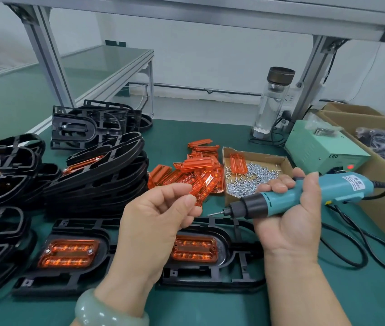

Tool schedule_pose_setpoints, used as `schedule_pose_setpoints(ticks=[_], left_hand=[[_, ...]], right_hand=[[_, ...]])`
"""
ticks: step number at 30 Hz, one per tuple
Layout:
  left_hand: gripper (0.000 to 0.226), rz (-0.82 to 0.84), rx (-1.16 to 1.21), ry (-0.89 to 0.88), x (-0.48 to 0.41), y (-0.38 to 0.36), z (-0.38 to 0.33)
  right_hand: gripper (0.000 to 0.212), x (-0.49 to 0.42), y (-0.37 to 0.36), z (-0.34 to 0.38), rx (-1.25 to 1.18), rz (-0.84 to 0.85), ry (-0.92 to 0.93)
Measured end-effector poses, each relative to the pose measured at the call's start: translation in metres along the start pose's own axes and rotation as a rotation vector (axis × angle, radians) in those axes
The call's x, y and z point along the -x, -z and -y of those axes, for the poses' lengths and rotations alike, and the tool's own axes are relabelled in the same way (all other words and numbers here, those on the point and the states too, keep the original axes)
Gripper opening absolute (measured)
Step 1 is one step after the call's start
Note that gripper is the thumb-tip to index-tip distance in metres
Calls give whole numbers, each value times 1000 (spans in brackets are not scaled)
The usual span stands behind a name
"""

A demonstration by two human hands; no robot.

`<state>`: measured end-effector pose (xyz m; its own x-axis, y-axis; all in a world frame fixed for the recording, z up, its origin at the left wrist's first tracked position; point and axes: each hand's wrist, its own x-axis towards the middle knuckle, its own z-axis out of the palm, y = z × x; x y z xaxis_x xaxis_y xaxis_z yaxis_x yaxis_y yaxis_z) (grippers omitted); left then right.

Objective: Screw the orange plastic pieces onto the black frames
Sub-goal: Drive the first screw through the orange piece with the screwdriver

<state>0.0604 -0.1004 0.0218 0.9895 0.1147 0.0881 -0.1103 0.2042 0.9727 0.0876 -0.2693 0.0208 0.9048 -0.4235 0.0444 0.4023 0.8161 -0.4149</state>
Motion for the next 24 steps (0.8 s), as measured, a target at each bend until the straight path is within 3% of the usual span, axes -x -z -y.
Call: schedule_pose_setpoints(ticks=[6, 13, 24], left_hand=[[11, 47, 124, 183, 6, -4, -6], [33, 129, 339, 439, 7, -11, -9], [36, 115, 361, 527, 8, -14, -4]], right_hand=[[17, -1, 1, 2, -39, 1, -17], [17, -2, 1, 4, -57, -16, -5], [18, -2, 1, 6, -108, -32, 0]])
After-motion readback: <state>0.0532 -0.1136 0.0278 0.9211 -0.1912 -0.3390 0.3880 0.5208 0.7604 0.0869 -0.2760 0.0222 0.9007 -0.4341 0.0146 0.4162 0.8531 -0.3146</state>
